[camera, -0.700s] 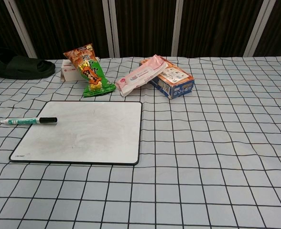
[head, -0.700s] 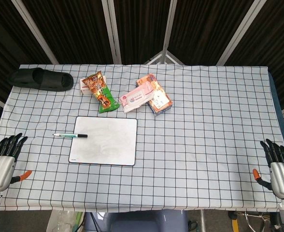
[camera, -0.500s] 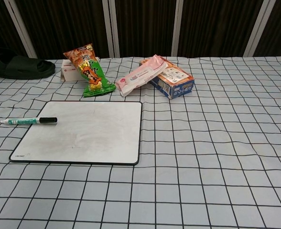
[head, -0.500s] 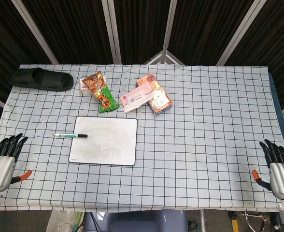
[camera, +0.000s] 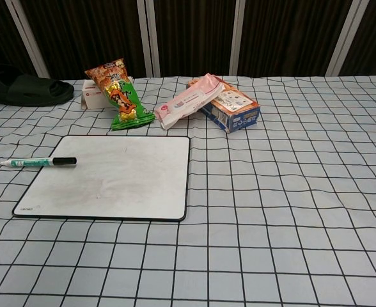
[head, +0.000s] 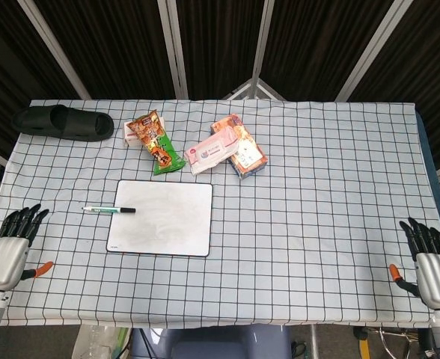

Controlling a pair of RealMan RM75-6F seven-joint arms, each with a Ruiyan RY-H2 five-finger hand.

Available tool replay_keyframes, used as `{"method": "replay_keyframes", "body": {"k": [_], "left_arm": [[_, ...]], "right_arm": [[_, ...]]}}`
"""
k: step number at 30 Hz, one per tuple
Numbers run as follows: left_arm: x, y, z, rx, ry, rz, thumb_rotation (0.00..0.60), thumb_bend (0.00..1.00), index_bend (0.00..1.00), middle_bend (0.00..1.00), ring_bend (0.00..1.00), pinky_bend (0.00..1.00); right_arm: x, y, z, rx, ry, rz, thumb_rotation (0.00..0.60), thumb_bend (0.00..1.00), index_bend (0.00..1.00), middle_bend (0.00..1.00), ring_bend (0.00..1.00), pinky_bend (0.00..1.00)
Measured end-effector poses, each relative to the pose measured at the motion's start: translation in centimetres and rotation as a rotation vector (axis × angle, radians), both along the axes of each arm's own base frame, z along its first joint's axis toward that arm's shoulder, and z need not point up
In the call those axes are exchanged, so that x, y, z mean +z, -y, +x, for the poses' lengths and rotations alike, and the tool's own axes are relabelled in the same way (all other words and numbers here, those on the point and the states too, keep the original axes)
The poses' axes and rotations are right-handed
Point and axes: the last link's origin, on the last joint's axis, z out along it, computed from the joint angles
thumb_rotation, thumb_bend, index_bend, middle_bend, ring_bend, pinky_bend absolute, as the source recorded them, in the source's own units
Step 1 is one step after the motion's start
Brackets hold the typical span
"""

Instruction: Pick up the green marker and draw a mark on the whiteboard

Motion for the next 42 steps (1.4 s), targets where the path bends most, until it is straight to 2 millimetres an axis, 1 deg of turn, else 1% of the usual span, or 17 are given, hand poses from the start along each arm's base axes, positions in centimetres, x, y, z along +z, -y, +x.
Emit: {"method": "replay_keyframes", "body": {"k": [3,6,7,11,13,16,21,25,31,36,42], "left_arm": [[-0.4,-1.7,0.4,-0.006,-0.003,-0.017,0.600,0.14,0.10,0.00,0.00,0.00],[-1.1,-3.9,1.0,-0.008,-0.002,-0.037,0.600,0.21,0.22,0.00,0.00,0.00],[-1.6,-4.7,1.3,-0.005,0.000,-0.047,0.600,0.23,0.27,0.00,0.00,0.00],[-3.4,-7.8,2.1,0.011,-0.003,-0.080,0.600,0.32,0.38,0.00,0.00,0.00],[-4.4,-9.3,2.3,0.019,-0.024,-0.093,0.600,0.34,0.40,0.00,0.00,0.00],[-5.7,-11.0,2.5,0.031,-0.057,-0.107,0.600,0.36,0.41,0.00,0.00,0.00],[-7.6,-13.1,2.6,0.057,-0.090,-0.126,0.600,0.37,0.42,0.00,0.00,0.00],[-8.8,-14.5,2.7,0.071,-0.116,-0.135,0.600,0.37,0.41,0.00,0.00,0.00],[-10.0,-15.8,2.5,0.090,-0.149,-0.151,0.600,0.37,0.41,0.00,0.00,0.00],[-10.9,-16.2,2.5,0.098,-0.158,-0.168,0.600,0.37,0.43,0.00,0.00,0.00],[-12.4,-16.6,3.0,0.090,-0.162,-0.196,0.600,0.39,0.45,0.00,0.00,0.00]], "right_arm": [[0.1,0.0,0.0,-0.002,0.004,-0.002,0.600,0.35,0.00,0.00,0.00,0.00],[0.0,0.0,-0.1,-0.003,0.005,0.002,0.600,0.35,0.00,0.00,0.00,0.00],[0.0,0.0,-0.1,-0.004,0.005,0.003,0.600,0.35,0.00,0.00,0.00,0.00],[0.1,0.1,-0.1,-0.008,0.015,0.001,0.600,0.35,0.00,0.00,0.00,0.00],[0.2,0.0,-0.2,-0.012,0.019,0.000,0.600,0.35,0.00,0.00,0.00,0.00],[0.2,0.1,-0.3,-0.015,0.026,0.001,0.600,0.35,0.00,0.00,0.00,0.00],[0.2,0.1,-0.3,-0.022,0.035,0.003,0.600,0.35,0.00,0.00,0.00,0.00],[0.3,0.1,-0.4,-0.026,0.039,0.001,0.600,0.35,0.00,0.00,0.00,0.00],[0.3,0.2,-0.5,-0.031,0.043,0.002,0.600,0.35,0.00,0.00,0.00,0.00],[0.3,0.1,-0.5,-0.030,0.045,0.002,0.600,0.35,0.00,0.00,0.00,0.00],[0.2,0.1,-0.5,-0.034,0.047,0.001,0.600,0.35,0.00,0.00,0.00,0.00]]}}
